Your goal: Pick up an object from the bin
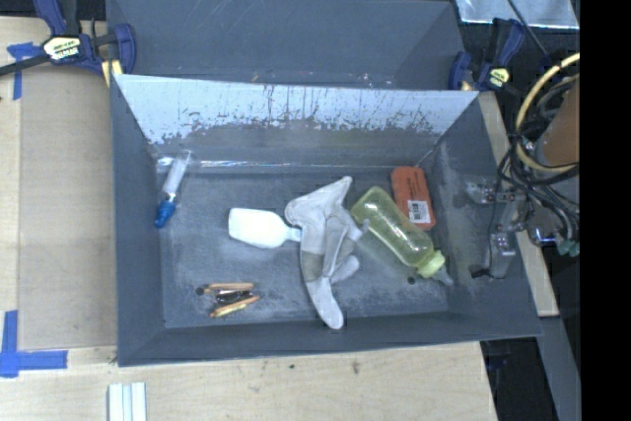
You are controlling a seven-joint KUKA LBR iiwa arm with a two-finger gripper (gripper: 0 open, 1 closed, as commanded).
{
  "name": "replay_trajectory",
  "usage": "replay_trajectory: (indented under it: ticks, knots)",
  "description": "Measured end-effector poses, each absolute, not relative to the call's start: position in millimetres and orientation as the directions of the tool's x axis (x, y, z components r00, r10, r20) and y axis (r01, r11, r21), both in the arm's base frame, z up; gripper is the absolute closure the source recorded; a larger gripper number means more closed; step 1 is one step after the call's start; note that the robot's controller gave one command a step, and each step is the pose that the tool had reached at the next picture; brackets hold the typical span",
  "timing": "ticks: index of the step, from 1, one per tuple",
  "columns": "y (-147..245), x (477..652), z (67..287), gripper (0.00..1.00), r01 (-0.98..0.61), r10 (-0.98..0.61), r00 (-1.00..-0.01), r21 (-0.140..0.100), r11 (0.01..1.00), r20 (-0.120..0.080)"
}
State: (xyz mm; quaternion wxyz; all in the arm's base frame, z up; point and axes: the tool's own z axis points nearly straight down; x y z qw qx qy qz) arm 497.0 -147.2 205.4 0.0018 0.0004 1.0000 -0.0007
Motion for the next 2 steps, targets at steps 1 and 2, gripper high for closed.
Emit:
replay_trajectory:
  ticks: [1, 2]
  knots:
    - [-146, 498.7, 203, 0.0, 0.007, 0.006, -1.0, -0.003, 1.0, -0.006]
    - [-129, 507.3, 172, 0.0, -0.06, -0.06, -0.998, 0.004, 0.998, 0.01]
